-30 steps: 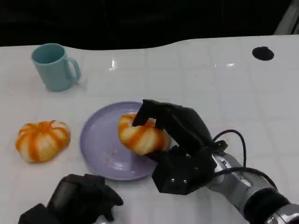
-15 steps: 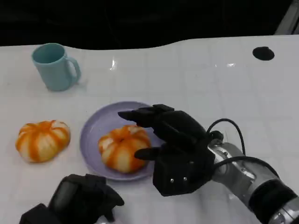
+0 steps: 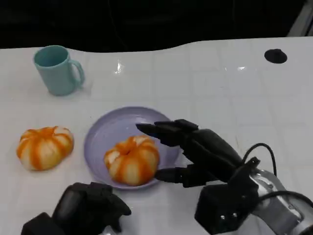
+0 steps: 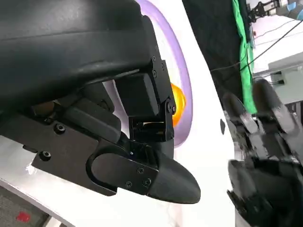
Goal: Grasp the bread from the table and place it into the plate.
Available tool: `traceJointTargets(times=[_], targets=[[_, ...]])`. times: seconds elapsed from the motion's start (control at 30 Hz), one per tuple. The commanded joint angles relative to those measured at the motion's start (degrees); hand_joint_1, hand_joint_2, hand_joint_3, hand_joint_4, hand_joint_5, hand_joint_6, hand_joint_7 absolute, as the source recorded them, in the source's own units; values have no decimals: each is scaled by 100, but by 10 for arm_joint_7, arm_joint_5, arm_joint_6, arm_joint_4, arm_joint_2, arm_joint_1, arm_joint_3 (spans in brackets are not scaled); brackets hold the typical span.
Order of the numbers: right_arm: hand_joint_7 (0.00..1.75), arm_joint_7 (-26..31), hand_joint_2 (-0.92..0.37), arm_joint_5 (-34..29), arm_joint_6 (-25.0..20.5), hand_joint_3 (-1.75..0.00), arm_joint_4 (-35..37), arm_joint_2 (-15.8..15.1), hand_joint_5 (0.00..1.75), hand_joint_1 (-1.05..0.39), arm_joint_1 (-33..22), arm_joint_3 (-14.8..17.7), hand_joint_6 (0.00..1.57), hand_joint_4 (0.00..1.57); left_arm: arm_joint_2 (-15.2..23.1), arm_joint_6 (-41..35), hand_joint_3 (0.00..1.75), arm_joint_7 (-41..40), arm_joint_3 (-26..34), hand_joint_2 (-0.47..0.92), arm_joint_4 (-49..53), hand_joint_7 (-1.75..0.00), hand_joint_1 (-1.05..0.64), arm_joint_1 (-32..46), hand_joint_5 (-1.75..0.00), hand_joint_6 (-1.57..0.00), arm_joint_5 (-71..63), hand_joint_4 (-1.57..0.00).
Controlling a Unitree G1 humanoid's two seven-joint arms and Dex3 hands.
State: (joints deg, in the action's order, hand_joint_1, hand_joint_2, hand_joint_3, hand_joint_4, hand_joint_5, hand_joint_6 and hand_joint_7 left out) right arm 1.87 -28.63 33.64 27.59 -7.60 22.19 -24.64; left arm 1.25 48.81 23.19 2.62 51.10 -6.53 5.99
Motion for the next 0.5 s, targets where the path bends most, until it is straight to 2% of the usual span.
traceJointTargets(times=[0.03, 0.13, 0.17, 0.27, 0.33, 0.4, 0.5], targets=[[15, 19, -92, 45, 78, -26, -26, -25, 65, -54, -47, 38, 53, 31, 5, -11, 11, 3, 1, 92, -4, -52, -105, 6, -110, -140, 2, -125], [20, 29, -92, 59, 125, -26, -28, -37, 78, -51, -75, 60, 63, 38, 6, -12, 11, 4, 1, 92, -6, -51, -105, 6, -109, -140, 3, -126], [25, 31, -92, 64, 140, -26, -29, -41, 89, -48, -84, 67, 67, 42, 7, -11, 11, 5, 0, 92, -6, -51, -105, 6, -109, -140, 2, -126], [37, 32, -92, 75, 176, -27, -30, -51, 108, -42, -107, 84, 70, 44, 9, -7, 12, 1, -1, 92, -5, -51, -105, 5, -109, -140, -3, -125], [42, 33, -92, 81, 198, -28, -27, -55, 113, -41, -122, 94, 71, 47, 10, -4, 13, -2, -1, 92, -5, -51, -105, 5, -109, -140, -6, -125], [66, 34, -92, 83, 216, -27, -24, -58, 118, -39, -134, 102, 63, 49, 10, -2, 14, -1, 0, 92, -4, -51, -105, 5, -109, -140, -6, -125], [80, 43, -92, 80, 244, -27, -22, -59, 121, -35, -154, 119, 62, 53, 11, -3, 14, -3, 0, 92, -5, -51, -105, 5, -109, -140, -7, -125]])
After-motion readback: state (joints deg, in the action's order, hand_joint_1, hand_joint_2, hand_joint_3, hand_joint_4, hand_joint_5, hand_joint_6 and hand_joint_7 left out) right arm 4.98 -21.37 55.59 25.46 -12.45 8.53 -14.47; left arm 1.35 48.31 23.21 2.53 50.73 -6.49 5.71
